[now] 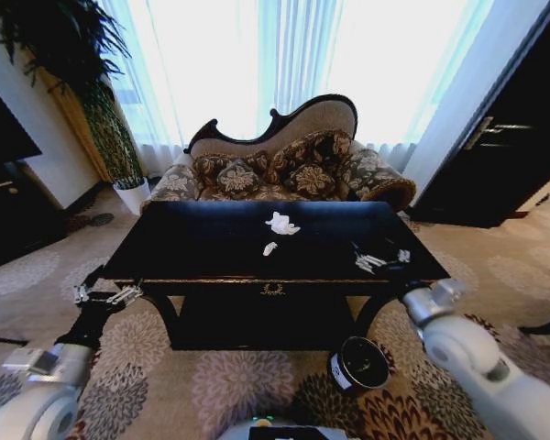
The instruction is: Move to the front of the table and place the trash on the table into the trash bin.
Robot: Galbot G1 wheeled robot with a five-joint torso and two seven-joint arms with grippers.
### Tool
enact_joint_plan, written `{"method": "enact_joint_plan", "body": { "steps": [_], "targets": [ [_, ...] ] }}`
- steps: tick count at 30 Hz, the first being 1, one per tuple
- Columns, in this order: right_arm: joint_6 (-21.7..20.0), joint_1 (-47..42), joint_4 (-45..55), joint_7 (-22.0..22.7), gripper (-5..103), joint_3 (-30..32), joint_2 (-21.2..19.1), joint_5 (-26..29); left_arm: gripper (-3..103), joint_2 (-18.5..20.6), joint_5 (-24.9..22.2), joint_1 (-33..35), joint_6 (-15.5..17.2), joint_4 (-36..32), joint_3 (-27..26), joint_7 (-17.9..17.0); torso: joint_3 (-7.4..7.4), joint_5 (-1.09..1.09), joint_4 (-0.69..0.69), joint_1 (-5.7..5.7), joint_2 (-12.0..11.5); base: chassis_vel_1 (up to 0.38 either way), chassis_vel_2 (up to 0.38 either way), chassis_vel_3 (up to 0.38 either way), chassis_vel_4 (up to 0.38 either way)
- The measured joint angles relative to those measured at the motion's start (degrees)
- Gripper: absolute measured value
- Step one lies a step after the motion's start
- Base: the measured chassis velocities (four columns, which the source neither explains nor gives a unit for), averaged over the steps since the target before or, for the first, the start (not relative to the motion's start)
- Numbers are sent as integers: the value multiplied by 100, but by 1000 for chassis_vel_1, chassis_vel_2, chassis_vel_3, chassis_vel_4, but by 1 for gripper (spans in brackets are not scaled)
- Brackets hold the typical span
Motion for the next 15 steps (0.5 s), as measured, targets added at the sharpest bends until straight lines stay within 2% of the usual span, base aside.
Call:
{"method": "enact_joint_plan", "body": {
  "steps": [2,5,8,9,10,12,13,15],
  "targets": [
    [-241,419,-118,144,100,-261,-311,388,100,0,0,0,0,0,0,0,0,0,-1,0,0,0,0,0,0],
    [-384,875,-241,282,100,-535,-527,656,100,0,0,0,0,-1,0,0,0,2,-1,0,0,0,0,0,0],
    [-594,2164,-568,547,100,-1507,-882,1158,100,0,0,0,0,0,0,0,0,0,1,0,0,0,0,0,0],
    [-594,2164,-568,547,100,-1507,-882,1158,100,0,0,0,0,0,0,0,0,0,1,0,0,0,0,0,0],
    [-636,2462,-647,611,100,-1785,-918,1258,100,0,0,0,0,0,0,0,0,0,1,0,0,0,0,0,0],
    [-770,3451,-820,769,100,-2668,-938,1503,100,0,0,0,0,0,0,-1,0,1,-1,0,0,0,0,0,0],
    [-770,3451,-820,769,100,-2668,-938,1503,100,0,0,0,0,0,0,-1,0,1,-1,0,0,0,0,0,0],
    [-872,4343,-990,925,100,-3466,-840,1667,100,0,0,0,0,0,0,0,-1,-2,1,0,0,0,0,0,0]
  ]
}}
